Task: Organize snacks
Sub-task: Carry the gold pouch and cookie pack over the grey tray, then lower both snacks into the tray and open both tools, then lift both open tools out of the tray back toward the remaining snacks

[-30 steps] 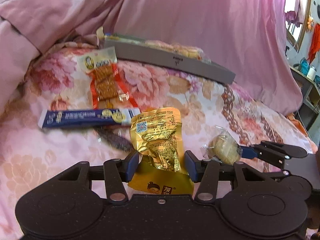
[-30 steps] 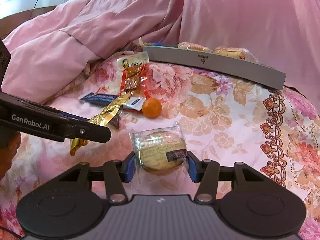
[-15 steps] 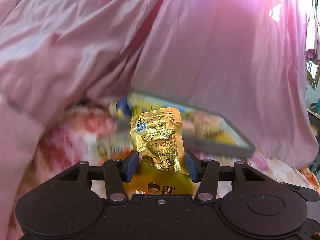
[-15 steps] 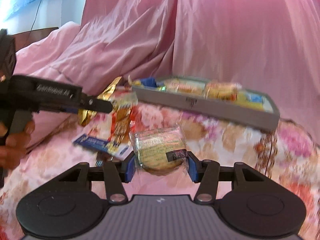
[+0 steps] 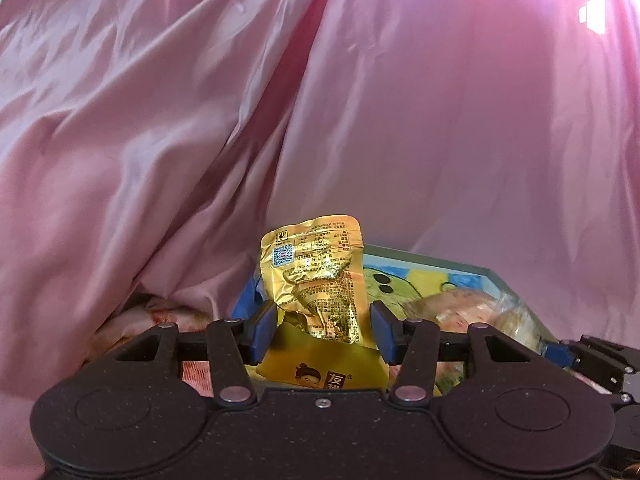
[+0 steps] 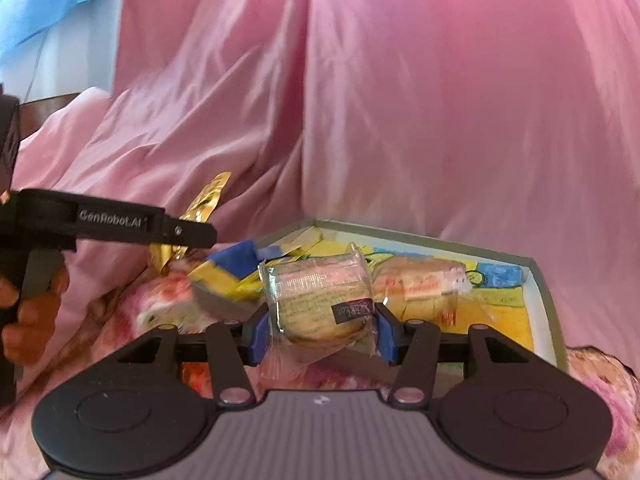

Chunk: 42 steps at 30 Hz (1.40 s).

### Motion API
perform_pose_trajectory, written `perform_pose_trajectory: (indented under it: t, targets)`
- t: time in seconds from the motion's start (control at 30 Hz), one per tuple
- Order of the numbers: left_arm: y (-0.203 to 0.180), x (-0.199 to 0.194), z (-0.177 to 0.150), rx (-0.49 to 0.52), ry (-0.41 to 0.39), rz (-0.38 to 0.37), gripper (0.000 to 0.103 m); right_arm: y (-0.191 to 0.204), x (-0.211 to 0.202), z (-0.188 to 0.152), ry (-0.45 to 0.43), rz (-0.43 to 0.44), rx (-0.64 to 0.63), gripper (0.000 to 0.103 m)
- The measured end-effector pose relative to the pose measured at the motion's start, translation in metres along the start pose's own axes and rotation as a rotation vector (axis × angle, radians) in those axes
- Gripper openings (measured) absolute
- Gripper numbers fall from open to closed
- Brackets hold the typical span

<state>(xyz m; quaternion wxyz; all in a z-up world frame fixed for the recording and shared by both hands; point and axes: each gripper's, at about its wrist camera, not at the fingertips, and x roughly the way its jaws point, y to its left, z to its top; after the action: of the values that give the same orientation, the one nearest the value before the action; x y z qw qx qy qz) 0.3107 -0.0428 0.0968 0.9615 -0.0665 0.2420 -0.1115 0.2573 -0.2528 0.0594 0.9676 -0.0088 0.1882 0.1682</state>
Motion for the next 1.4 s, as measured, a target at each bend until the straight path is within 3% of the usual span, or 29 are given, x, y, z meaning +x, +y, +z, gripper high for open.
perform_pose_trajectory:
  t: [0.17,0.47,0.53,0.63,0.7,1.0,1.17,1.4]
  targets:
    - [0.002,0.037,0.008,-0.001,0.053,0.021,0.053,-0.011,0.034,0.018,0.009,-0.030,-0.021,0.057]
    - [0.007,0.062,0.010,-0.049,0.122,0.035,0.053,-0.010,0.067,0.022,0.056,-0.056,-0.051,0.060]
    - [0.008,0.065,0.010,-0.059,0.134,0.037,0.053,-0.009,0.069,0.021,0.057,-0.064,-0.060,0.065]
    - [0.008,0.064,0.009,-0.067,0.135,0.035,0.063,-0.008,0.070,0.021,0.059,-0.071,-0.064,0.077]
    - [0.008,0.060,0.010,-0.065,0.126,0.038,0.071,-0.006,0.067,0.022,0.048,-0.076,-0.072,0.086]
    - [0.008,0.026,0.019,-0.104,0.034,0.056,0.096,-0.004,0.040,0.025,-0.040,-0.104,-0.064,0.101]
    - [0.004,-0.003,0.020,-0.091,-0.025,0.069,0.102,-0.002,0.014,0.029,-0.105,-0.125,-0.058,0.103]
    - [-0.004,-0.052,0.011,-0.068,-0.112,0.093,0.102,0.003,-0.029,0.029,-0.185,-0.132,-0.019,0.103]
